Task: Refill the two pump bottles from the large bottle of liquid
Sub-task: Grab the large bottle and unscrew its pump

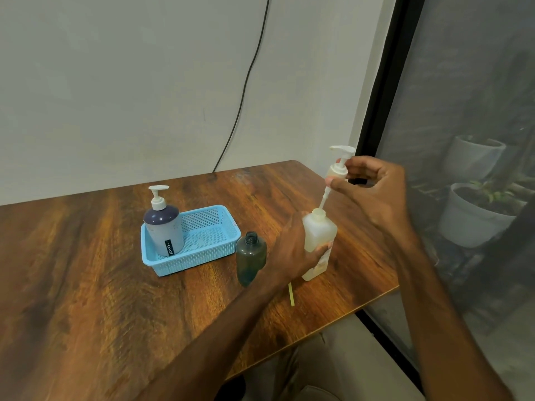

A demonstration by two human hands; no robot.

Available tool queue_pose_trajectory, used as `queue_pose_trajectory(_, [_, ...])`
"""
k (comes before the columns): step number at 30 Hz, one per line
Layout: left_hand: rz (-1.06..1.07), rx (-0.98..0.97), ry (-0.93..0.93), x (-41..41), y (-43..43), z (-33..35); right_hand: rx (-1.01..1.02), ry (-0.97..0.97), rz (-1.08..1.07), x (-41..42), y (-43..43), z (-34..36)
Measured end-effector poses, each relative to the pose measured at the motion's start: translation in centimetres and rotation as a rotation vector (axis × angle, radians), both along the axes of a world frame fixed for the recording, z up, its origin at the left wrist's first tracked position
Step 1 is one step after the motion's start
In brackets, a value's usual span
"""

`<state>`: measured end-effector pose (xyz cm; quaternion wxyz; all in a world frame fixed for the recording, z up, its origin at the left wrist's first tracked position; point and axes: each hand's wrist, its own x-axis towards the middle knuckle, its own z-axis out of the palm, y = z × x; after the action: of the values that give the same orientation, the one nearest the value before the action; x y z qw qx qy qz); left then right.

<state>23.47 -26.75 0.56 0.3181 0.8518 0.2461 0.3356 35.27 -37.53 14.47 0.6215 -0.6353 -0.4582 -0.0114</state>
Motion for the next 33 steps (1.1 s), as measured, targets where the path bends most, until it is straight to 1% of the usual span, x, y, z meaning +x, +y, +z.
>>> queue_pose_trajectory(10, [0.01, -0.002, 0.031, 0.1, 0.0, 0.0, 0.105, -0.128, -0.176, -0.9, -1.0, 3.7])
queue_pose_trajectory(16, [0.0, -0.006, 0.038, -0.1, -0.1, 0.1, 0.157, -0.148, -0.205, -0.8, -1.5, 6.4])
queue_pose_trajectory(19, [-0.003, -0.008, 0.043, -0.2, -0.1, 0.1, 0.148, -0.151, -0.206, 0.1, -1.2, 7.2])
queue_pose_trajectory(24, [0.0, -0.012, 0.042, -0.1, -0.1, 0.0, 0.106, -0.086, -0.196, 3.0, -0.1, 6.4])
queue_pose_trajectory(28, [0.011, -0.006, 0.033, -0.1, 0.0, -0.1, 0.054, 0.011, -0.191, 6.1, 0.5, 4.6])
queue_pose_trajectory(33, [0.03, 0.015, 0.03, 0.1, 0.1, -0.5, -0.112, 0.144, -0.215, 9.7, 1.4, 0.5])
